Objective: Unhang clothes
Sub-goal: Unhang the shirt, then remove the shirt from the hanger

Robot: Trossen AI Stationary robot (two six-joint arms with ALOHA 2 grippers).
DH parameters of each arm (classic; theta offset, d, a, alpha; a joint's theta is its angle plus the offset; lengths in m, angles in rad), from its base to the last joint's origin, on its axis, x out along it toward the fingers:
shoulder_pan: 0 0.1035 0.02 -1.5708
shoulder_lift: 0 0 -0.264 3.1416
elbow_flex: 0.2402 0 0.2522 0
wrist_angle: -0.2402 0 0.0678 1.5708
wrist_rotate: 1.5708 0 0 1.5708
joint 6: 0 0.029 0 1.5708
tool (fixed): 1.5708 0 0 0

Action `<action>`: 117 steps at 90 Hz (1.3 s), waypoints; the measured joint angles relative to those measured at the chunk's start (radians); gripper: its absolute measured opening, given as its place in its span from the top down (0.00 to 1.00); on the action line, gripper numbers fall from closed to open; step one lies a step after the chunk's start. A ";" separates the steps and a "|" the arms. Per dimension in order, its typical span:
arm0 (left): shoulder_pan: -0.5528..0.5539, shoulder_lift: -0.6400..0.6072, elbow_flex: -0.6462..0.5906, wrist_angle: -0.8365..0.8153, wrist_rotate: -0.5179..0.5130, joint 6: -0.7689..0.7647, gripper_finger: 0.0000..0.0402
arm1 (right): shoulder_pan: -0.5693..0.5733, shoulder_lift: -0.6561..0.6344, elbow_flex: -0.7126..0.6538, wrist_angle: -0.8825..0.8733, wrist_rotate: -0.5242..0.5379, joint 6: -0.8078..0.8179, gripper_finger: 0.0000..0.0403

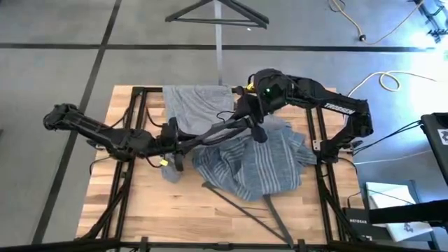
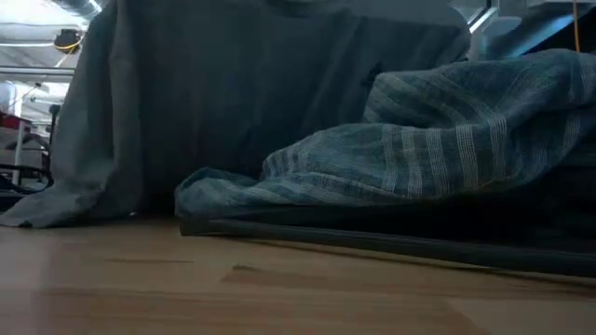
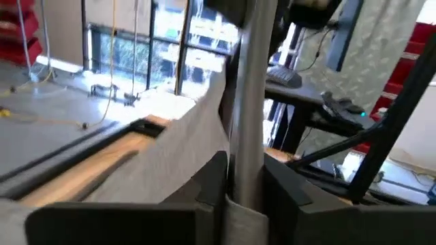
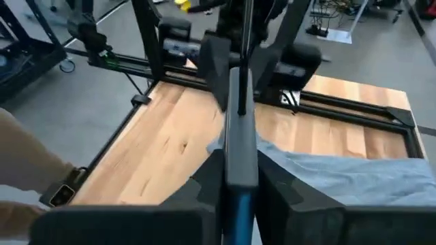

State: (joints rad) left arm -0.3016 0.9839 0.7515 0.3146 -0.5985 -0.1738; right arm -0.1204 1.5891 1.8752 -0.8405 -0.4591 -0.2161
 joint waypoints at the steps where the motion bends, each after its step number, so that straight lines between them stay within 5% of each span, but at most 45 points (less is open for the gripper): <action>1: 0.000 -0.007 0.001 0.003 -0.001 0.000 0.87 | -0.004 0.000 0.000 -0.002 -0.010 0.000 0.91; 19: 0.008 -0.132 0.012 -0.008 -0.063 0.008 0.87 | -0.076 -0.034 -0.007 -0.067 -0.197 0.023 0.94; 41: -0.017 -0.225 0.009 -0.106 0.006 0.024 0.87 | -0.147 -0.102 -0.003 -0.095 -0.138 0.006 0.94; 76: -0.020 -0.187 0.008 -0.215 0.021 -0.115 0.86 | -0.309 -0.258 -0.003 -0.150 -0.075 0.004 0.94; 101: 0.054 -0.183 0.006 -0.281 -0.130 -0.121 0.63 | -0.332 -0.296 -0.003 -0.188 -0.074 0.012 0.94; 117: 0.116 -0.136 0.006 -0.261 -0.006 -0.108 0.44 | -0.332 -0.293 -0.003 -0.200 -0.073 0.013 0.94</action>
State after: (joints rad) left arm -0.1855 0.8475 0.7578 0.0533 -0.6044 -0.2813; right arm -0.4522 1.2964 1.8721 -1.0405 -0.5320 -0.2035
